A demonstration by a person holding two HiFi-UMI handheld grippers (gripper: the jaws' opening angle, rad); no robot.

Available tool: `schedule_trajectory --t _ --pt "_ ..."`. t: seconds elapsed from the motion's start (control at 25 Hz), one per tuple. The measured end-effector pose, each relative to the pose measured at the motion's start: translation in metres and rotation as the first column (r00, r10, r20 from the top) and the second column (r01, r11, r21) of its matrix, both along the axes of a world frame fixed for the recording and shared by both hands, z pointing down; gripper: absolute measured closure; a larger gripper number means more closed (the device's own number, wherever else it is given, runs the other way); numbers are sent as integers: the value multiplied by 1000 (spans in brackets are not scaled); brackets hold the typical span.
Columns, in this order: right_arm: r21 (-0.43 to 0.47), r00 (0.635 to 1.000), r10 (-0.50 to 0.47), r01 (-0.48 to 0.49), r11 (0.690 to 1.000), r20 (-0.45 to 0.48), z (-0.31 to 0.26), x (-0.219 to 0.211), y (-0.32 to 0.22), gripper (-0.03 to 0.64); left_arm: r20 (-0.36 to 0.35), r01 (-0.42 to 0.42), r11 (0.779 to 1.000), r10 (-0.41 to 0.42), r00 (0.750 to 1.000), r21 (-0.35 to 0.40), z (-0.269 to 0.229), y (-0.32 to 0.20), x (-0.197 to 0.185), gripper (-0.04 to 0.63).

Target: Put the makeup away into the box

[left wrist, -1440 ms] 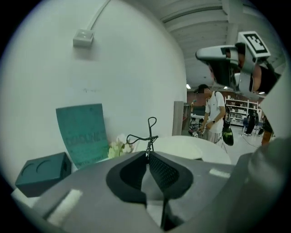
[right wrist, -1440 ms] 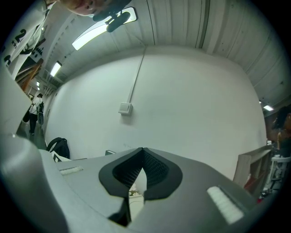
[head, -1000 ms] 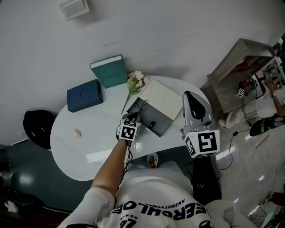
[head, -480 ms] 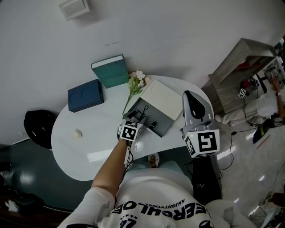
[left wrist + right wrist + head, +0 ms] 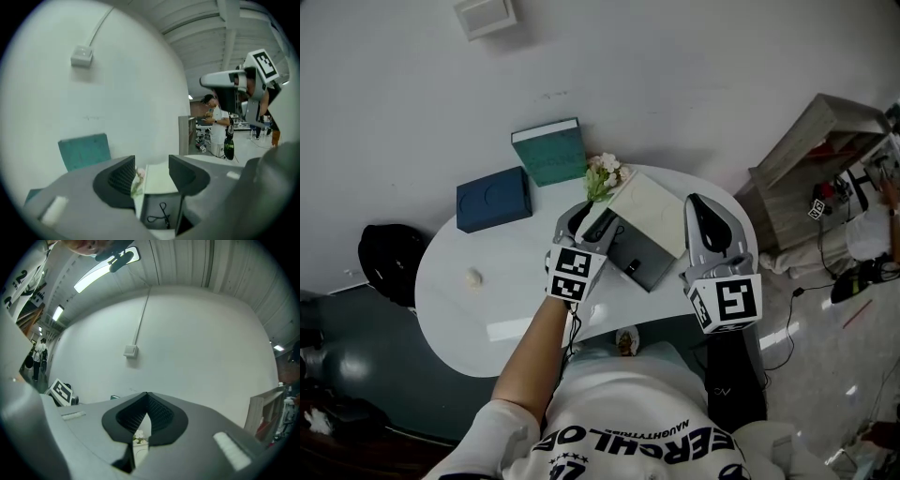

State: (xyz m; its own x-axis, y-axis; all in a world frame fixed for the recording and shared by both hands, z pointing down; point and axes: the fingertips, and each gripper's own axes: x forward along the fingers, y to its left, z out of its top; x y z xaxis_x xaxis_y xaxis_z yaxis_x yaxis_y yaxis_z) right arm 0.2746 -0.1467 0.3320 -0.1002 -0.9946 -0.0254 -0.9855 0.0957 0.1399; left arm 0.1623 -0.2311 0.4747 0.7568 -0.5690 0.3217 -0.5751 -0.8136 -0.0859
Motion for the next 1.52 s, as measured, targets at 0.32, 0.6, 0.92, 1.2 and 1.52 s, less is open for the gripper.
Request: schedule_trajectory --t 0.32,0.6,0.92,1.2,1.52 --pt "37 999 -38 39 999 -23 -17 -15 -5 588 -137 32 958 8 990 284 -134 15 -7 387" --pt "55 998 -52 54 997 -29 -24 -20 -6 588 -208 91 937 -20 978 337 -173 19 -23 387" --pt "57 994 -103 105 993 -31 -27 -43 -9 588 -215 146 931 -76 974 333 -174 23 -50 387" --pt "53 986 -168 168 984 2 -24 -95 -29 588 -185 239 914 -186 965 328 -170 19 -124 387" --pt "50 955 -293 292 955 33 -25 -207 -53 588 -162 344 878 -306 938 332 -175 15 -241 387"
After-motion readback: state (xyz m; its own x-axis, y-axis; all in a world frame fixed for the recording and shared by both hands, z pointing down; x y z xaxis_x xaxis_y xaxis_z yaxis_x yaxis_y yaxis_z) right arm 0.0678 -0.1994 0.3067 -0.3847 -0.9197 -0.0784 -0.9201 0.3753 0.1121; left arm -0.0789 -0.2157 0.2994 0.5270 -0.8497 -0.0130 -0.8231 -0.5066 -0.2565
